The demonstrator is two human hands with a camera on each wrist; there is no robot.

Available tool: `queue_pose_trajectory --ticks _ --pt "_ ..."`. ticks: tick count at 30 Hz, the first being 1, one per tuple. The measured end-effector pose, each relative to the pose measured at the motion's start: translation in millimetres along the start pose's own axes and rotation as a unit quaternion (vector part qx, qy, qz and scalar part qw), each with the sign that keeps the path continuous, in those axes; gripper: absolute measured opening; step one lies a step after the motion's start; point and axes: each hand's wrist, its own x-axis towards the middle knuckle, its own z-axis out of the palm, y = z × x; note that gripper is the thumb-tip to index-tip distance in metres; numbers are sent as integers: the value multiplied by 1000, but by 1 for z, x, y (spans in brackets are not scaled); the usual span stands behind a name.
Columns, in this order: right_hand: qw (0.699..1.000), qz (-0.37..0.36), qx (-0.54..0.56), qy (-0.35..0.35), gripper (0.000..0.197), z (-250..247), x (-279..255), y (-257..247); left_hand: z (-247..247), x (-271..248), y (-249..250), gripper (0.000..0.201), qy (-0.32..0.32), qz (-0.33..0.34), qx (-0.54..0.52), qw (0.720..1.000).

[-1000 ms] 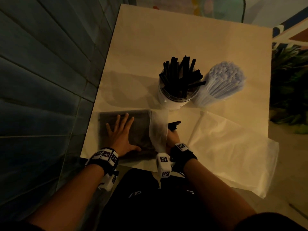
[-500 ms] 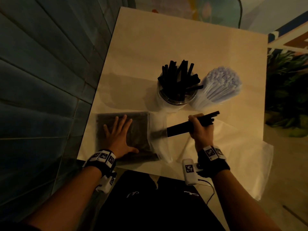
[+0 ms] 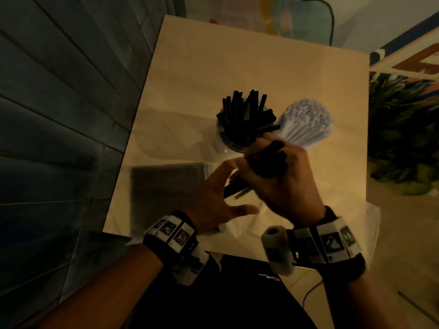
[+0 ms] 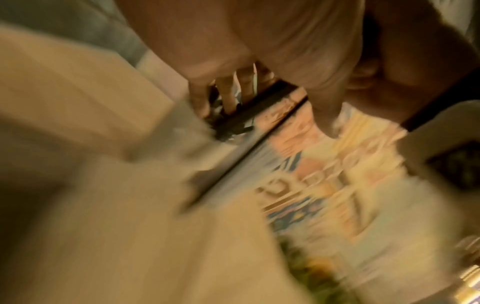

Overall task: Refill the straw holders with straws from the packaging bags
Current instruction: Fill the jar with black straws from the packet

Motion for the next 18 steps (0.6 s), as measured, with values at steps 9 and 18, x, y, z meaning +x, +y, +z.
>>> queue_pose_trajectory --ticks 9,18 --pt "975 92 191 71 31 19 -3 19 -13 11 19 37 213 -25 -307 927" --pt "726 495 476 34 59 78 -33 57 -30 10 29 34 185 98 -460 863"
